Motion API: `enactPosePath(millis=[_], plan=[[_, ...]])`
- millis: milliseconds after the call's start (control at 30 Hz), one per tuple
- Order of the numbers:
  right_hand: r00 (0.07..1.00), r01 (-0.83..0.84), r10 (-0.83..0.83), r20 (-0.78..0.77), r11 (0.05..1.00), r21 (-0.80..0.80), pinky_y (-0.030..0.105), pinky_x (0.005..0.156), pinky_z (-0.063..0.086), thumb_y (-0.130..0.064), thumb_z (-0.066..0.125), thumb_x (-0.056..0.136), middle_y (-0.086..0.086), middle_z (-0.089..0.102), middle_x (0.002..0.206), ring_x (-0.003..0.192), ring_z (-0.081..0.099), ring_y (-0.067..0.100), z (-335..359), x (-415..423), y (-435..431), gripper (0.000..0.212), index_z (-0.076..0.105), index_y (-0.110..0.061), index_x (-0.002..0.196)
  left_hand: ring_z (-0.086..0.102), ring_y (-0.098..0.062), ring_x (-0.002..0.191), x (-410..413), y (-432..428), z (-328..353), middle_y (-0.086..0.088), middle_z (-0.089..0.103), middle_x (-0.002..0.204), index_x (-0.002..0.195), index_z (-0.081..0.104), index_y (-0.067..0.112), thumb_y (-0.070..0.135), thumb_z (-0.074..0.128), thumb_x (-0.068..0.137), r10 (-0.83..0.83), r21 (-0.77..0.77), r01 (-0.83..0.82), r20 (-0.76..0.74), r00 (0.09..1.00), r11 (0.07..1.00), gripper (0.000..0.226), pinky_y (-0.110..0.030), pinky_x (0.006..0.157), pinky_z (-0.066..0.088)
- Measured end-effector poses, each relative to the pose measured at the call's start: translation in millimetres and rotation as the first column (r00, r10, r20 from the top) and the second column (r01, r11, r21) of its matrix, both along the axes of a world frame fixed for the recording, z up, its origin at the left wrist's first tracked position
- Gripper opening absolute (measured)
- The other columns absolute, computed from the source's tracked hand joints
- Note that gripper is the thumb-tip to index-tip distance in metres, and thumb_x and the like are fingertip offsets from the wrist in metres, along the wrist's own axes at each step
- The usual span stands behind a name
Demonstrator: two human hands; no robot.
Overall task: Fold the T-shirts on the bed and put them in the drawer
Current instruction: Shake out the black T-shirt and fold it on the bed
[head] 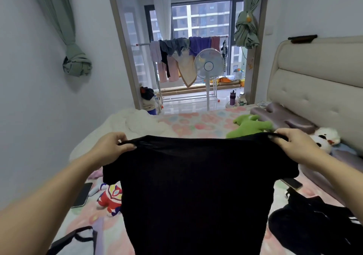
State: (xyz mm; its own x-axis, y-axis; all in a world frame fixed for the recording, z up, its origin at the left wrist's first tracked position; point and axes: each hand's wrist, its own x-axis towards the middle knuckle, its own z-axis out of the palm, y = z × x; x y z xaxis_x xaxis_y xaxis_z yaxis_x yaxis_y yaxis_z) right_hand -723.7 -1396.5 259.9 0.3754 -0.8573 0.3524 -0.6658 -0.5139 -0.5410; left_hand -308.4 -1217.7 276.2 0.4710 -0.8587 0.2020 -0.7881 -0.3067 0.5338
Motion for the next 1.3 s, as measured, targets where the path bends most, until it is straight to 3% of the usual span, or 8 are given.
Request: enactPosePath(millis=[233, 367, 500, 667, 800, 1067, 1167, 1300], plan=[[0.984, -0.165, 0.158, -0.082, 0.982, -0.095, 0.035, 0.071, 0.042, -0.015, 0.064, 0.084, 0.01, 0.071, 0.08, 0.079, 0.063, 0.028, -32.0, -18.5, -19.4, 0.011, 0.072, -0.007, 0.086, 0.041, -0.01, 0.047, 8.6, 34.9, -43.5, 0.008, 0.054, 0.047, 0.064, 0.047, 0.022, 0.029, 0.07, 0.079, -0.022, 0.037, 0.024, -0.04, 0.999, 0.999, 0.028, -0.029, 0.05, 0.032], [0.967, -0.232, 0.222, -0.126, 0.97, -0.073, 0.007, 0.071, 0.036, -0.013, 0.066, 0.083, 0.0, 0.072, 0.088, 0.084, 0.063, 0.019, -45.6, -18.6, -21.5, 0.015, 0.074, -0.014, 0.095, 0.037, -0.021, 0.055, 3.8, 49.4, -63.8, 0.004, 0.048, 0.051, 0.066, 0.042, 0.018, 0.018, 0.07, 0.08, 0.034, -0.016, -0.035, -0.055, 0.998, 0.999, 0.032, -0.034, 0.056, 0.03], [0.972, -0.217, 0.205, -0.111, 0.97, -0.11, 0.006, 0.07, 0.035, -0.016, 0.066, 0.083, 0.009, 0.073, 0.087, 0.085, 0.065, 0.025, -48.3, -8.4, -17.0, 0.013, 0.074, -0.013, 0.093, 0.039, -0.012, 0.05, 1.0, 58.8, -66.9, -0.001, 0.054, 0.055, 0.065, 0.042, 0.025, 0.021, 0.069, 0.081, 0.059, -0.06, -0.057, 0.037, 0.998, 0.997, 0.031, -0.028, 0.053, 0.034], [0.909, -0.382, 0.397, -0.127, 0.915, 0.127, -0.006, 0.057, 0.036, -0.065, 0.048, 0.081, -0.037, 0.064, 0.074, 0.068, 0.059, -0.019, -29.8, -17.8, 9.1, 0.018, 0.063, -0.055, 0.084, 0.041, -0.015, 0.052, 29.0, 90.4, -56.1, -0.01, 0.053, 0.053, 0.063, 0.05, 0.023, 0.062, 0.074, 0.053, -0.16, 0.042, 0.182, -0.31, 0.937, 0.982, 0.047, -0.026, 0.053, 0.029], [0.939, -0.238, 0.282, -0.198, 0.946, 0.219, 0.01, 0.064, 0.051, -0.043, 0.068, 0.082, -0.022, 0.07, 0.085, 0.076, 0.069, 0.0, -54.4, -60.6, -20.6, 0.013, 0.065, -0.051, 0.092, 0.042, -0.019, 0.053, 73.5, 98.4, -47.3, -0.012, 0.053, 0.056, 0.066, 0.049, 0.017, 0.068, 0.08, 0.043, -0.178, 0.109, 0.26, -0.479, 0.86, 0.96, 0.064, -0.028, 0.055, 0.03], [0.863, -0.259, 0.415, -0.287, 0.852, 0.454, 0.015, 0.055, 0.043, -0.078, 0.048, 0.073, -0.014, 0.061, 0.062, 0.06, 0.06, 0.0, -106.8, -2.3, -59.1, 0.048, 0.062, -0.033, 0.069, 0.04, 0.004, 0.051, 86.3, 6.8, -107.6, 0.012, 0.051, 0.056, 0.06, 0.047, 0.036, 0.085, 0.059, 0.047, -0.278, 0.547, 0.448, -0.368, 0.887, 0.707, 0.053, -0.016, 0.053, 0.032], [0.831, -0.22, 0.421, -0.365, 0.85, 0.479, 0.014, 0.062, 0.039, -0.072, 0.041, 0.077, -0.013, 0.06, 0.068, 0.068, 0.057, -0.001, -176.9, 30.9, -96.4, 0.044, 0.058, -0.032, 0.068, 0.051, 0.0, 0.069, 87.7, -50.9, -187.6, 0.011, 0.053, 0.069, 0.067, 0.045, 0.031, 0.067, 0.063, 0.066, -0.196, 0.562, 0.246, -0.149, 0.969, 0.789, 0.04, -0.017, 0.068, 0.04], [0.861, 0.105, 0.046, -0.506, 0.958, 0.267, 0.032, 0.078, 0.04, -0.04, 0.046, 0.094, 0.008, 0.062, 0.103, 0.099, 0.056, 0.025, -302.8, 87.1, -143.0, 0.024, 0.058, -0.021, 0.102, 0.055, -0.028, 0.105, 67.5, -133.4, -313.3, -0.009, 0.062, 0.106, 0.106, 0.05, 0.023, 0.041, 0.052, 0.09, 0.022, 0.449, -0.119, 0.216, 0.976, 0.885, 0.025, -0.034, 0.082, 0.04]])
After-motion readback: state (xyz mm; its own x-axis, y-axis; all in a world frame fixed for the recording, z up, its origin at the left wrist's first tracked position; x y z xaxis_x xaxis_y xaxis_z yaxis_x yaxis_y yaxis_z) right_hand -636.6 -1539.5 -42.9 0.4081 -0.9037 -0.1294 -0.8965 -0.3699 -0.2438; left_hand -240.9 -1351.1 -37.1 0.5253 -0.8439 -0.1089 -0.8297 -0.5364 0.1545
